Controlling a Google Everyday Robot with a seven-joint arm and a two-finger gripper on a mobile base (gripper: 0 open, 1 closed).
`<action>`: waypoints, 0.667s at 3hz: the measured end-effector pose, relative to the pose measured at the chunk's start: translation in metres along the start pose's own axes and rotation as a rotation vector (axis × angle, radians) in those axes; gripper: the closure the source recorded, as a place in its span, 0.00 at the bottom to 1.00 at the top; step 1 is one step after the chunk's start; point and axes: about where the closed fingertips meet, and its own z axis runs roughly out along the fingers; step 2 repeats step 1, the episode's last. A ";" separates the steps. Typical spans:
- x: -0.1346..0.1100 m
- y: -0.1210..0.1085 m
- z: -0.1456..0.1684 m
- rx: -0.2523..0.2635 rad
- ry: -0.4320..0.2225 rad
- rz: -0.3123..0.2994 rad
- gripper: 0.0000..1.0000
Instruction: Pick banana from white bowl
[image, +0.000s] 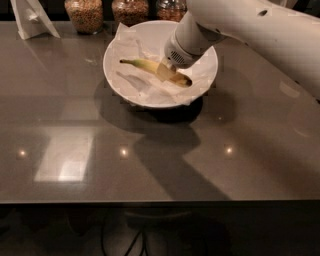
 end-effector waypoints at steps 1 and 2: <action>-0.004 0.005 -0.032 0.001 -0.064 -0.018 1.00; -0.004 0.005 -0.032 0.001 -0.064 -0.018 1.00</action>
Offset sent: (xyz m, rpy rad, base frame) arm 0.0000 0.0000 0.0000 0.0000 0.0000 0.0000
